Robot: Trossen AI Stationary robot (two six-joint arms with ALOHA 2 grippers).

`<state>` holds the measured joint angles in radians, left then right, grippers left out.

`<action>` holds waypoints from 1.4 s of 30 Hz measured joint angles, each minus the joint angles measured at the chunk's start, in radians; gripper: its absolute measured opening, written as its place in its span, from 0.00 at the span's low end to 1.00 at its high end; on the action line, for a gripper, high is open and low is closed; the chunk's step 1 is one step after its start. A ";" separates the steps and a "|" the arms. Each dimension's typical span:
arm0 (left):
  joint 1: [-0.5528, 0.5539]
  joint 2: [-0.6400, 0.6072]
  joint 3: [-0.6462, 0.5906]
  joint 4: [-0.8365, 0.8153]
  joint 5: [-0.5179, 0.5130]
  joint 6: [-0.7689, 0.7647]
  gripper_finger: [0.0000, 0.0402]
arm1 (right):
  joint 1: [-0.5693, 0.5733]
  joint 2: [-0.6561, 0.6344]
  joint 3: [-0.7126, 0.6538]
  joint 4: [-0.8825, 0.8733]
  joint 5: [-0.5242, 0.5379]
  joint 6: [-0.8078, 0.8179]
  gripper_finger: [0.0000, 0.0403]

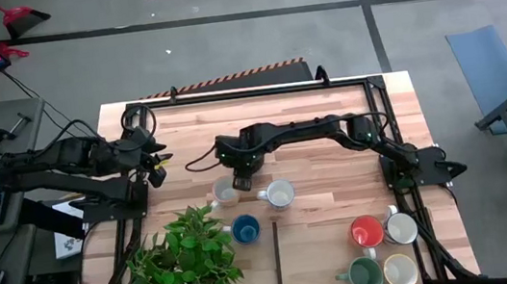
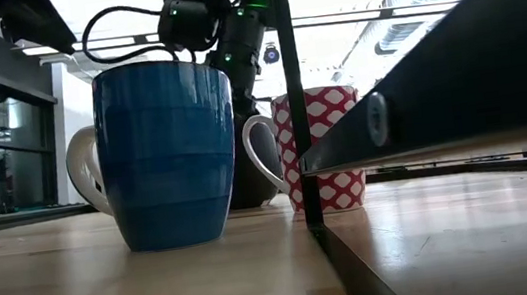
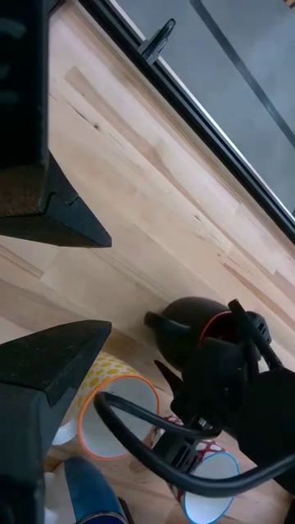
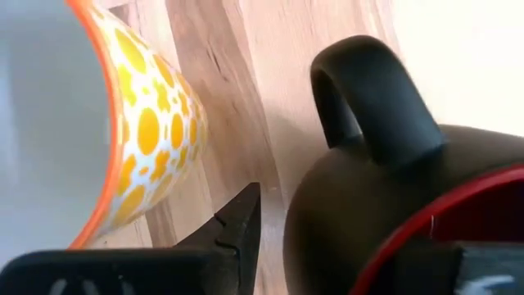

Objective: Place coffee mugs
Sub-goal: Put the black mug on the shelf

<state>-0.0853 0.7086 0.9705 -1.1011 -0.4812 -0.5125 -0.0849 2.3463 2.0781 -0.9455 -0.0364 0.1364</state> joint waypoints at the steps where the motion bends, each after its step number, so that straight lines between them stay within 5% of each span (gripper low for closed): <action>1: 0.000 0.000 0.000 0.000 0.000 0.000 0.36 | 0.000 0.000 0.000 0.001 -0.001 -0.002 0.26; 18: 0.000 0.000 0.000 0.000 0.000 -0.010 0.36 | -0.011 0.021 0.002 0.002 0.041 -0.006 0.25; 26: 0.000 0.000 0.000 0.000 0.000 -0.008 0.36 | -0.019 0.018 0.008 -0.002 0.014 0.025 0.07; 34: 0.000 0.000 0.000 0.000 -0.001 0.051 0.36 | -0.020 0.014 0.116 -0.074 0.157 0.064 0.01; 39: 0.000 0.000 0.000 -0.001 0.012 0.053 0.36 | -0.017 0.003 0.273 -0.275 0.266 0.092 0.01; 42: 0.000 0.000 0.000 -0.001 0.046 0.053 0.36 | 0.001 -0.055 0.241 -0.274 0.268 0.112 0.01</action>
<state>-0.0856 0.7090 0.9701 -1.1024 -0.4353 -0.4593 -0.0834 2.2915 2.3191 -1.2195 0.2320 0.2480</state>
